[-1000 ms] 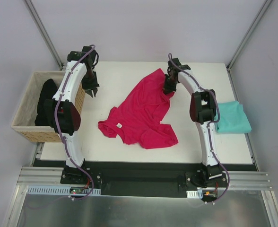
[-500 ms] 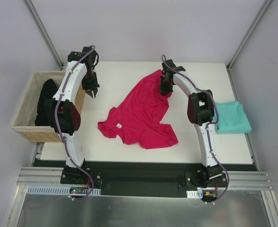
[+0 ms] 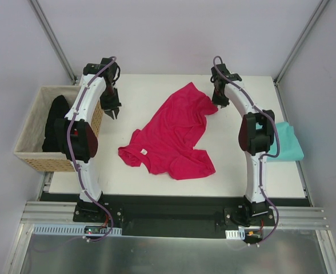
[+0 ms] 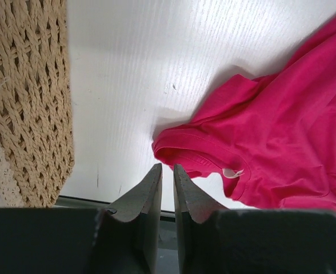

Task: Fold and stack the t-shirts
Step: Flatten out the tshirt

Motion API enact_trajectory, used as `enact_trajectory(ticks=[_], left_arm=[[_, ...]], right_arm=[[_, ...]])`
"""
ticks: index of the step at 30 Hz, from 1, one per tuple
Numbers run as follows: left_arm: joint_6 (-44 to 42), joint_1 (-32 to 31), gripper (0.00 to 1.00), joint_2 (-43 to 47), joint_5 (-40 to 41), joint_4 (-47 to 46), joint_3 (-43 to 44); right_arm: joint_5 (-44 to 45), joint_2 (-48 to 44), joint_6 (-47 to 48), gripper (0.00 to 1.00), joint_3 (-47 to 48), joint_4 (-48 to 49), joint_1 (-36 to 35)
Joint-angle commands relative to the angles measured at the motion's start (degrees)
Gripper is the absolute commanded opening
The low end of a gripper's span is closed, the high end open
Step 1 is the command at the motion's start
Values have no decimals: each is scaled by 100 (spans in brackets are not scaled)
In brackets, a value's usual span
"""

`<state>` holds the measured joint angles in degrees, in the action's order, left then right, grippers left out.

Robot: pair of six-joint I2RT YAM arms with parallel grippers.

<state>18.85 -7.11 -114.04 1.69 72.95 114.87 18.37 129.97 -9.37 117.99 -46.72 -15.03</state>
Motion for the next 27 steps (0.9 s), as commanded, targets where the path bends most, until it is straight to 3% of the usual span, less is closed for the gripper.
enact_trajectory(ticks=[1,4,11,27], left_arm=[[84,-27,13,4,-125,35,27],[92,-36,13,22,-143,27,62],[84,-36,13,101,-99,27,18],[31,-36,13,435,121,27,-360]], right_arm=[[-527,-350,338,27,250,14,-465],[-887,-87,330,25,522,-74,-799],[-1520,449,234,2,698,-144,-1415],[-2425,1083,49,1,681,-109,-1450]])
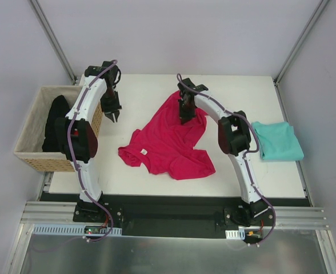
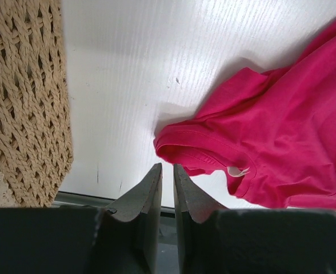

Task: Fold and stack the t-shirts
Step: Flatten out the tshirt

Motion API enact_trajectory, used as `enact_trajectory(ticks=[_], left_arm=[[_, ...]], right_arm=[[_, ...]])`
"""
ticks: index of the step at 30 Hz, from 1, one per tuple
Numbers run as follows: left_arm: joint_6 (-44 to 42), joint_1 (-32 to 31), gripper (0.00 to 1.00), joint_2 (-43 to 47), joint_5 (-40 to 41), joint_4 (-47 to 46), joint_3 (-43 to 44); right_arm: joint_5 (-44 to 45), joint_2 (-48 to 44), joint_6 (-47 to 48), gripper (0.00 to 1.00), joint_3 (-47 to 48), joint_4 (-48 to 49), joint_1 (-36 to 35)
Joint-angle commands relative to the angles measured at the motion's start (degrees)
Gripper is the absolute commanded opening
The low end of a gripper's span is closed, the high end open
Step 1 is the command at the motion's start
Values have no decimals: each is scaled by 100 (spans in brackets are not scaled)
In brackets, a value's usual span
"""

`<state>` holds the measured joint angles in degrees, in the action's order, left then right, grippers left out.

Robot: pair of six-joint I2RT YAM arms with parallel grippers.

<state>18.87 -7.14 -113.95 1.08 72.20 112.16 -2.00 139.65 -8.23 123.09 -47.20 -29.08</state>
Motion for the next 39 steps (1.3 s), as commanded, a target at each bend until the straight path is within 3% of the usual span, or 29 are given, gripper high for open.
enact_trajectory(ticks=[1,7,16,27,32,34,39], left_arm=[[29,-33,13,435,191,101,-106],[64,-33,13,505,208,101,-159],[134,-33,13,479,138,101,-89],[266,-60,13,418,68,57,-27],[301,-112,13,338,33,48,60],[301,-130,13,330,24,39,78],[284,-148,13,286,-11,31,122]], right_arm=[[-606,141,-30,1,172,-35,-54],[-1284,352,137,1,260,35,-273],[-1548,185,788,1,216,-193,-844],[-1760,-474,1403,1,-900,-246,-1757],[-1252,-588,1386,4,-936,-360,-2023],[-654,-773,1368,13,-901,-413,-1935],[-293,-1001,1289,17,-454,-544,-1409]])
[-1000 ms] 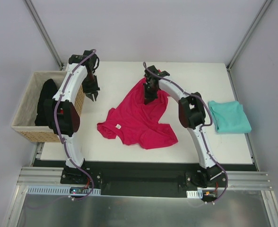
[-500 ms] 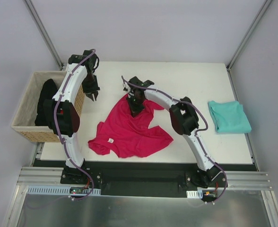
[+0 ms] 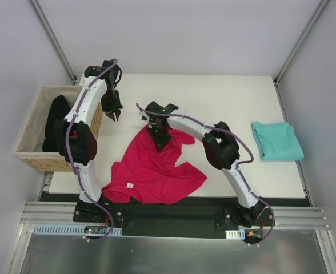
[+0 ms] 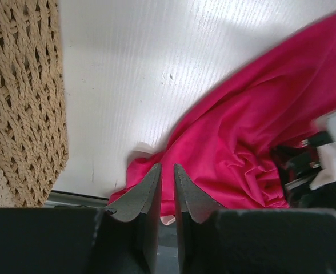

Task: Fold and stack the t-shirts
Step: Flatten out the tshirt

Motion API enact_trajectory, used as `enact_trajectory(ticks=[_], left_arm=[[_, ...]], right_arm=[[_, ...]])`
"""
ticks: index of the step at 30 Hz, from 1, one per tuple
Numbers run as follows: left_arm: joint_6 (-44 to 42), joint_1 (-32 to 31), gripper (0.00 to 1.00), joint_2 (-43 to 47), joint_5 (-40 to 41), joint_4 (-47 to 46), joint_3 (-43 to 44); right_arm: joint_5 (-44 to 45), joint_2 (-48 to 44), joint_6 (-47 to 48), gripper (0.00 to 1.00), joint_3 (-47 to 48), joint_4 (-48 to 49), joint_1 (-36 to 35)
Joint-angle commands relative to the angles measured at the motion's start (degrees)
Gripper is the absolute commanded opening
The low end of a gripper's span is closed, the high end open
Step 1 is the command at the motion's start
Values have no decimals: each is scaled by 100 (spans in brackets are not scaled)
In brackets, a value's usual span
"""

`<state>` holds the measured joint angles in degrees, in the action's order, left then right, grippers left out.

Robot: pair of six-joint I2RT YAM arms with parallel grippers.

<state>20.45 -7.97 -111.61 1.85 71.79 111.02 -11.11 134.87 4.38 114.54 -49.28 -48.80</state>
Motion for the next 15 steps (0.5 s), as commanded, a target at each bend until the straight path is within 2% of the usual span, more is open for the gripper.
enact_trajectory(ticks=[1,6,15], left_arm=[[117,-65,13,43,-97,63,244],[74,-65,13,43,-97,63,253],[-23,-73,13,-27,-167,72,253]], right_arm=[[654,-540,36,17,507,-372,642],[1075,-584,80,18,955,-416,1064],[611,196,-69,21,1668,-355,1575]])
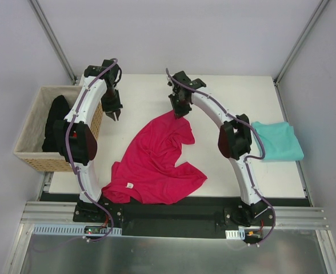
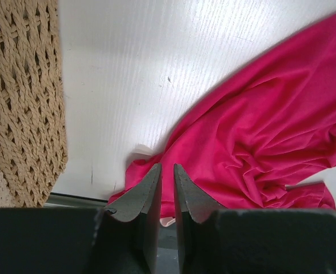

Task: Fold and stack the t-shirts
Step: Flatten out the tshirt

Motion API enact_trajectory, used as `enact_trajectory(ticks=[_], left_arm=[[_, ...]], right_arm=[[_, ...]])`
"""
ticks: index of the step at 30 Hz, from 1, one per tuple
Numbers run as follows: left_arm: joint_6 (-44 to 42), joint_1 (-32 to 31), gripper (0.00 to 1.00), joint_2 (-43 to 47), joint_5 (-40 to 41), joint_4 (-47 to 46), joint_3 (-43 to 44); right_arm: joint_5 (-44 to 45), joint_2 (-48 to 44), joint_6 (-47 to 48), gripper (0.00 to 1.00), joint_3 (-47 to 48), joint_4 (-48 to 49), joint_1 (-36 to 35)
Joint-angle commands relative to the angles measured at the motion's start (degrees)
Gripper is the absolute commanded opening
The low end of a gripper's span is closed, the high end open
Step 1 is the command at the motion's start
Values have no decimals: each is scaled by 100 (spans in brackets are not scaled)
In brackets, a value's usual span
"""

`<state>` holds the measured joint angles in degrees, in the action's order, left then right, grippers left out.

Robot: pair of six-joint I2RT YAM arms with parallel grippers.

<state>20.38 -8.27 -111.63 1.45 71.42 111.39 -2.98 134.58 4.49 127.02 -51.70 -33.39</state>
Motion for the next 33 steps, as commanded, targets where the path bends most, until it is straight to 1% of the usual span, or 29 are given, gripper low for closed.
enact_trajectory(ticks=[1,12,15,19,22,26,30,31,33], left_arm=[[-34,-43,13,-42,-119,118,216],[-78,-43,13,-86,-31,118,40],[-104,-52,13,-183,-31,144,145],[-122,-43,13,-332,-49,232,391],[-122,-43,13,-412,-49,276,445],[-122,-43,13,-508,-49,294,445],[-122,-52,13,-614,-66,302,480],[-122,-43,13,-640,-75,303,515],[-122,-52,13,-719,-101,329,567]], right_arm=[[-246,270,-124,21,420,-95,43],[-624,595,-396,21,200,195,174],[-686,692,-431,21,261,248,236],[-861,876,-704,21,464,266,341],[-1168,955,-818,21,403,450,447],[-1844,1070,-880,22,385,827,500],[-2241,1175,-862,25,472,1065,517],[-2346,1193,-854,27,499,1118,526],[-2698,1211,-871,29,569,1329,544]])
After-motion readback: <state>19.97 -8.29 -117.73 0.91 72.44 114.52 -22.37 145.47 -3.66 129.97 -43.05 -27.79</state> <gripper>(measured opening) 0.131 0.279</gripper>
